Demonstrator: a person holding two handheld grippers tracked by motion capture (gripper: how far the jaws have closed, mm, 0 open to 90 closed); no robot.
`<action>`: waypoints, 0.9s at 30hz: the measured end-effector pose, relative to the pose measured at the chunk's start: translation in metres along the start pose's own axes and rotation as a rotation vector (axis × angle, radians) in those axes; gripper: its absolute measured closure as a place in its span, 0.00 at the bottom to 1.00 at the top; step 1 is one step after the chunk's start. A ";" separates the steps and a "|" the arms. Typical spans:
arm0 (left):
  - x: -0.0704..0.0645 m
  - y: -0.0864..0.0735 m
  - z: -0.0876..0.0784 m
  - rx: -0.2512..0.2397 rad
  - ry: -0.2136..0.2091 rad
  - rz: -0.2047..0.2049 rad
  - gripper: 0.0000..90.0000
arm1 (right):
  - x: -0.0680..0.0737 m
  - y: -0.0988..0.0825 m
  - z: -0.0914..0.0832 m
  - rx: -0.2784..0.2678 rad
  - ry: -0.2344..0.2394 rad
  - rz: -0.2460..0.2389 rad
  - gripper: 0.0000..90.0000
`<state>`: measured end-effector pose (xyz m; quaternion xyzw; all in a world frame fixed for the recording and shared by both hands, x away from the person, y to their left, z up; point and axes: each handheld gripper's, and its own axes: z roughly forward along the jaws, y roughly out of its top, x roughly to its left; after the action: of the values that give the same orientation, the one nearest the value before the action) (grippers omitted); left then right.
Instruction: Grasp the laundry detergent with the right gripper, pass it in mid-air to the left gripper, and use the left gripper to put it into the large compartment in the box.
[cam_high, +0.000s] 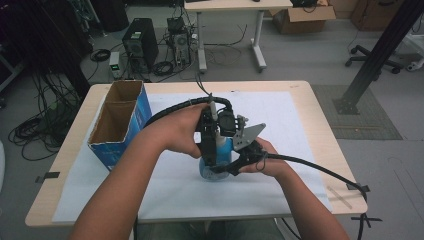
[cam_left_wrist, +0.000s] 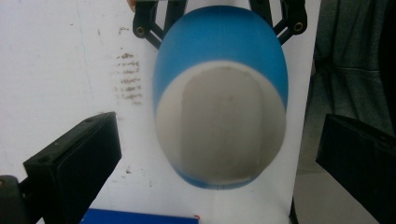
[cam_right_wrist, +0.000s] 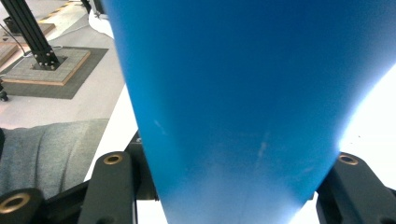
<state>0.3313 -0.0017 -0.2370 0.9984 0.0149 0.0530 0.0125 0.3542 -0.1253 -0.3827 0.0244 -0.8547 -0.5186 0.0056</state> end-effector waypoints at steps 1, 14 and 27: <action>0.000 0.001 0.001 0.002 0.001 0.003 0.00 | 0.000 0.000 0.000 -0.001 0.000 0.001 0.49; -0.002 0.005 0.010 0.008 0.001 0.004 0.01 | 0.000 0.000 0.000 -0.010 -0.006 0.001 0.49; -0.002 0.008 0.012 0.008 0.001 0.007 0.09 | 0.000 0.000 0.000 -0.014 -0.009 0.000 0.49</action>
<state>0.3313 -0.0099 -0.2487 0.9985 0.0115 0.0534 0.0081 0.3542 -0.1250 -0.3826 0.0219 -0.8510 -0.5248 0.0019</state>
